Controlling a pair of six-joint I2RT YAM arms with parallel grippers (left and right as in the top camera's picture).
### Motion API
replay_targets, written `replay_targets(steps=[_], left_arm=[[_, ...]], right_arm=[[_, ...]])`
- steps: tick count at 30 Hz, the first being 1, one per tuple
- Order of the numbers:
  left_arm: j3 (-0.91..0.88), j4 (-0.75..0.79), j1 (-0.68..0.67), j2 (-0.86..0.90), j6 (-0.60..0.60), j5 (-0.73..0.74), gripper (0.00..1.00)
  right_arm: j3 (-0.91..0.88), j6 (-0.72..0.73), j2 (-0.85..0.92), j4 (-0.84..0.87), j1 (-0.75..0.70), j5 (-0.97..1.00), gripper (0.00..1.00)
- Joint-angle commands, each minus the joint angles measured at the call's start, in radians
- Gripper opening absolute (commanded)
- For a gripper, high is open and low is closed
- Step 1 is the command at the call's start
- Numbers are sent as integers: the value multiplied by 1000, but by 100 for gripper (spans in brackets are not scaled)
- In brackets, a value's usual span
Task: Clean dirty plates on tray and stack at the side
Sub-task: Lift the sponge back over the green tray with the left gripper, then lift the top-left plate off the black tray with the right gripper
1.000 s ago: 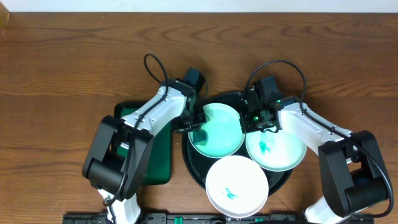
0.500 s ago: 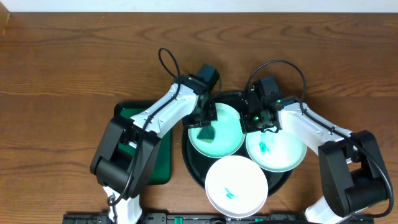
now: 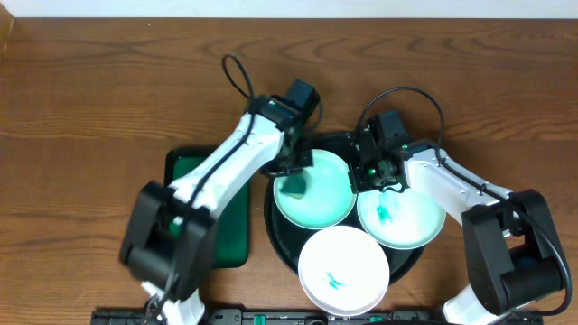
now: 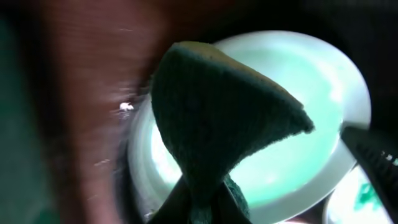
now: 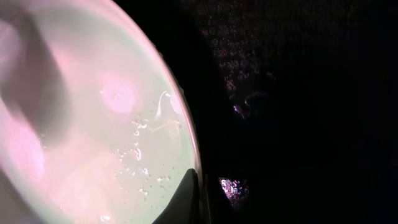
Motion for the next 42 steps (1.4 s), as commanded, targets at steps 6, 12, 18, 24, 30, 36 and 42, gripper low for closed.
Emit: replay_targets(steps=[6,12,18,24,30,36,42], left_arm=[[26,-178,21,-190,-5,-440,7],[8,-223,104,-188,10,-361,7],[6,-243,170,-188,11,-340,7],[6,-257,227,-188,50,-325,7],[1,-260,276,-188,82,-303,7],[-27,-259,302,-188,97,-302,7],[-35,-259,302,-188,104,-303,7]], right_arm=[[0,-19,5,10,0,10,1],[24,-32,-65,12,0,8,1],[27,-54,-190,8,3,35,1],[27,-76,-289,-14,34,138,1],[27,-105,-349,-41,97,286,1],[37,-113,-389,-70,179,456,1],[94,-117,-391,-141,211,555,1]])
